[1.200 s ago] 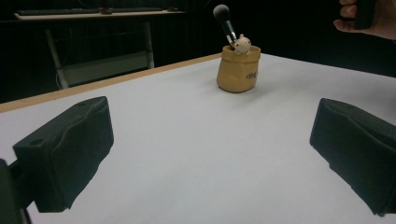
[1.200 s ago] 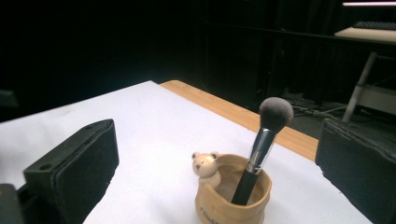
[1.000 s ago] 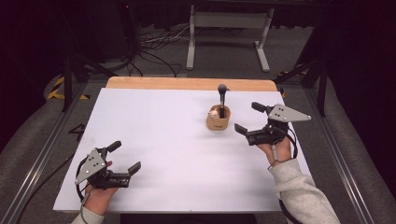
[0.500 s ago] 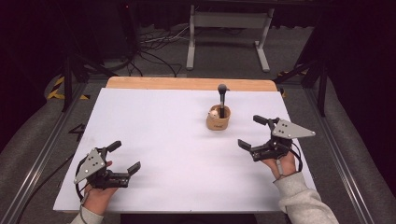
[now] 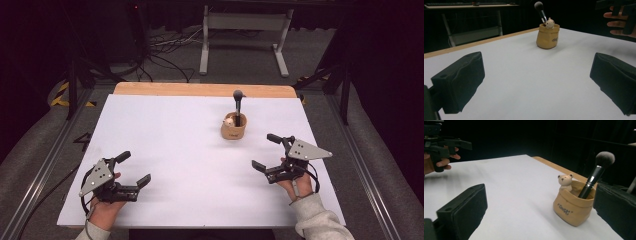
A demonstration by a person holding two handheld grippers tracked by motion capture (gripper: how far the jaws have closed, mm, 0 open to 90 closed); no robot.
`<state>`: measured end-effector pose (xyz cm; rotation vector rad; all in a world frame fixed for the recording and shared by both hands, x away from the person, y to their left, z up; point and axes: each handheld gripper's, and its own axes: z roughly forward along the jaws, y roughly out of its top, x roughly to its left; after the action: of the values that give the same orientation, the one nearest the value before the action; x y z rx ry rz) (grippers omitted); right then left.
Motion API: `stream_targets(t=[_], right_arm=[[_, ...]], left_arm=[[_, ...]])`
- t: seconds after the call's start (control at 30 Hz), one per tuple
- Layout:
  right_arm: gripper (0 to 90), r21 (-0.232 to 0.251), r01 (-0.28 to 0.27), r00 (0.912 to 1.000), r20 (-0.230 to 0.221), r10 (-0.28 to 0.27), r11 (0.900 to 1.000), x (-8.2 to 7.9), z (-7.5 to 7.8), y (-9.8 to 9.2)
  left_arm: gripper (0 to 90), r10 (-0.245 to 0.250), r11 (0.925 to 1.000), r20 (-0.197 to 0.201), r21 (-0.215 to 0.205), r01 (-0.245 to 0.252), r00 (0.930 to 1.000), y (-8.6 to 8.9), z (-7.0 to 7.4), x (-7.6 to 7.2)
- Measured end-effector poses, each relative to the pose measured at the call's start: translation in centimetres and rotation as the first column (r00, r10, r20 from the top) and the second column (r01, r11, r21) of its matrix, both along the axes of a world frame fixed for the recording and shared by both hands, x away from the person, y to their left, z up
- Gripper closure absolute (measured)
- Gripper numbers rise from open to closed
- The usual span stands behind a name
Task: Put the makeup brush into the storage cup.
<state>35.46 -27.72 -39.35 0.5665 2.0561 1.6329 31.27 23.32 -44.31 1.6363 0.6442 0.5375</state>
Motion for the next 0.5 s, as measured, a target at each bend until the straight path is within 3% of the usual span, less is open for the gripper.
stream_targets(t=[0.5], right_arm=[[0.0,0.033,-0.024,0.9996,-0.015,0.024,0.999,-1.1,-2.7,0.0]], left_arm=[[0.2,-0.021,0.9998,-0.011,-0.001,0.021,0.9997,-0.2,-0.2,0.1]])
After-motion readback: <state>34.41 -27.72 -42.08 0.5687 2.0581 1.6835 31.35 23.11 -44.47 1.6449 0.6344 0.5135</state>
